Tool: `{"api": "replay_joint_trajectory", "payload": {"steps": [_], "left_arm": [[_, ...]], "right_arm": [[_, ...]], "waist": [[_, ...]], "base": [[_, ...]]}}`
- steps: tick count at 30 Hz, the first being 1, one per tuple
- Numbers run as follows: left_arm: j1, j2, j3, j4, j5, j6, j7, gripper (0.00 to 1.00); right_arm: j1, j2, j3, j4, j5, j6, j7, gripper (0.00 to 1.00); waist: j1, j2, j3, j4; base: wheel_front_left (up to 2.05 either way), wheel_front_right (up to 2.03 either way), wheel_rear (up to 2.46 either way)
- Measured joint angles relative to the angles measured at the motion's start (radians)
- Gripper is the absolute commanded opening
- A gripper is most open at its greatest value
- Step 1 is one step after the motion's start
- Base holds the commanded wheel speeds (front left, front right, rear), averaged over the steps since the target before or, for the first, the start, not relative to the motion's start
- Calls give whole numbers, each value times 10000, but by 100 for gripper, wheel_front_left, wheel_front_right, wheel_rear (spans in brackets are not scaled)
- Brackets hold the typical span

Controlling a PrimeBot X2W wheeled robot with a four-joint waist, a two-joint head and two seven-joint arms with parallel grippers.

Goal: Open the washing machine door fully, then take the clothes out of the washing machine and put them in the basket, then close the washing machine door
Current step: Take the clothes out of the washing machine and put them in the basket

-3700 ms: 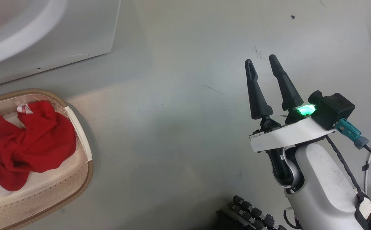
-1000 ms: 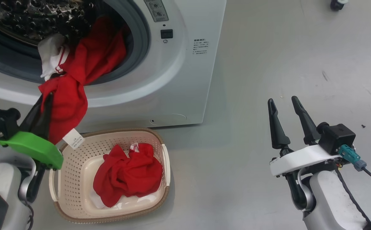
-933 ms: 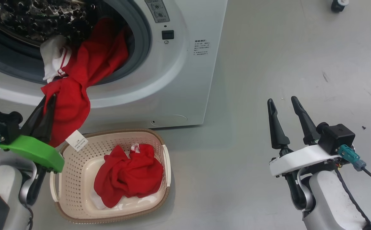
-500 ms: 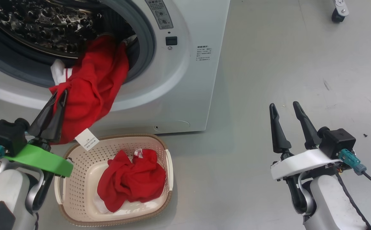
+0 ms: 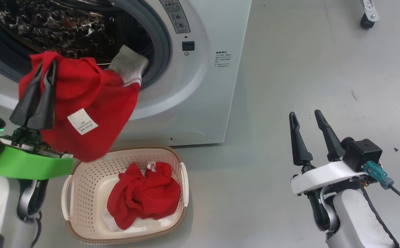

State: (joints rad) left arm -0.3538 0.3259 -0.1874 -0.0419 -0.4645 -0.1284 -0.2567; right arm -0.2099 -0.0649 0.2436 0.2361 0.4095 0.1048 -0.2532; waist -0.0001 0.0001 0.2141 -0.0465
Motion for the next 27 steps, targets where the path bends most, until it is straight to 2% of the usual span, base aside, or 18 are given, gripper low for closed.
{"api": "replay_joint_trajectory", "payload": {"steps": [6, 12, 20, 27], "left_arm": [[29, -65, 324, -545, 77, 0, -2, 0], [663, -69, 192, -577, 159, 0, 0, 0], [1853, 92, -1037, 380, -182, 0, 75, 0], [2134, 255, -1482, 1338, -368, 0, 708, 0]], "right_arm": [[3, 6, -2, 2, 0, 52, 0, 100], [6, 17, 0, 2, 0, 73, 0, 100], [52, 29, 153, -15, 0, 73, 0, 100], [39, 31, 205, -52, -2, 75, 0, 100]], "waist": [[0, 0, -29, -17], [0, 0, -43, -76], [0, 0, 159, -207], [0, 0, 474, -359]], "base": [[0, 0, 0], [0, 0, 0], [0, 0, 0], [0, 0, 0]]}}
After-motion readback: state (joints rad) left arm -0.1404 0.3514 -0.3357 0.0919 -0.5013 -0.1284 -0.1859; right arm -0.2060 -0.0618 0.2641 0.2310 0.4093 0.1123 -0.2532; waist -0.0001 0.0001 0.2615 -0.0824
